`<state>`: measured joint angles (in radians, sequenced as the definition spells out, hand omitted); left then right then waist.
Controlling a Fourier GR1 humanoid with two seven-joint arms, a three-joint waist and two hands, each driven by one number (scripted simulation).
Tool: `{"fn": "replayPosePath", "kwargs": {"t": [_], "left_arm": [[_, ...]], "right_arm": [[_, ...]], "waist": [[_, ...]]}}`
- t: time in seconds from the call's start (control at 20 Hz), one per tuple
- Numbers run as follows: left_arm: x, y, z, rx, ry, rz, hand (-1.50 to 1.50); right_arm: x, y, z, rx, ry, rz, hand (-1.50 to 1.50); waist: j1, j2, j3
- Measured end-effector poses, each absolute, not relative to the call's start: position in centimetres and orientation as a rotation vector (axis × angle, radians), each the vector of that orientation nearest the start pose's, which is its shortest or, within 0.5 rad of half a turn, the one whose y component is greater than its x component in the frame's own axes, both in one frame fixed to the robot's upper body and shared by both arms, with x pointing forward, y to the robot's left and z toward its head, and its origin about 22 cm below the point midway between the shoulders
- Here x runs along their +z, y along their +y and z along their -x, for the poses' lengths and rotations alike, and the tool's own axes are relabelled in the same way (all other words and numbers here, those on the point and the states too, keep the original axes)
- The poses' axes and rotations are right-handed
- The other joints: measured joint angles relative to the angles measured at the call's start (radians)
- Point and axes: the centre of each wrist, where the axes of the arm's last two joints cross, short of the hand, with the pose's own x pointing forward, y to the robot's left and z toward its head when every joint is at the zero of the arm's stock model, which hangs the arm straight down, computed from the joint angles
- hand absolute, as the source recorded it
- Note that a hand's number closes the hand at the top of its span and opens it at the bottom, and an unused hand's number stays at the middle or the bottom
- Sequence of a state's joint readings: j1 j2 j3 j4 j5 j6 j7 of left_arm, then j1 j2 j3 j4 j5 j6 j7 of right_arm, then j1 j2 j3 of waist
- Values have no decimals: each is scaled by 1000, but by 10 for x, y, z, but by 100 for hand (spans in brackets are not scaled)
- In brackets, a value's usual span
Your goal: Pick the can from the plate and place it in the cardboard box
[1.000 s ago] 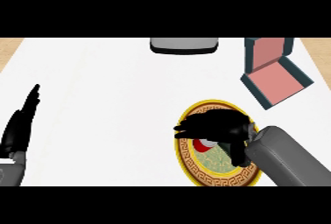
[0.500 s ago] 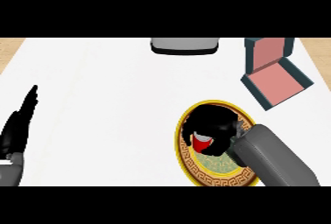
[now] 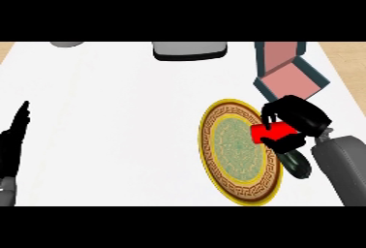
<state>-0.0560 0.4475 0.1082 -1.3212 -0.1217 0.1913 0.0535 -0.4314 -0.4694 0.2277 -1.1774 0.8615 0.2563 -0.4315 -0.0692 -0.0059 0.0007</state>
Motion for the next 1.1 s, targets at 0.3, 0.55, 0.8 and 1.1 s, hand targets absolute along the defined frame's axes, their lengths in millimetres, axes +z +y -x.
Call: {"fn": "replayPosePath", "kwargs": {"t": [0.3,0.55,0.8,1.1], "left_arm": [[9,379,-242,-149,-1333,-699,0],[14,368,-251,-181,-1355,-674,0],[16,368,-254,-201,-1360,-649,0],[15,357,-261,-213,-1366,-641,0]], "right_arm": [[82,-436,-312,1177,-1228,951,150],[118,-509,-281,952,-1271,1184,150],[150,-534,-272,883,-1425,1270,150],[182,-519,-295,851,-1545,1188,150]], "waist": [[-5,5,3],[33,7,2],[59,7,1],[72,6,-1]]}}
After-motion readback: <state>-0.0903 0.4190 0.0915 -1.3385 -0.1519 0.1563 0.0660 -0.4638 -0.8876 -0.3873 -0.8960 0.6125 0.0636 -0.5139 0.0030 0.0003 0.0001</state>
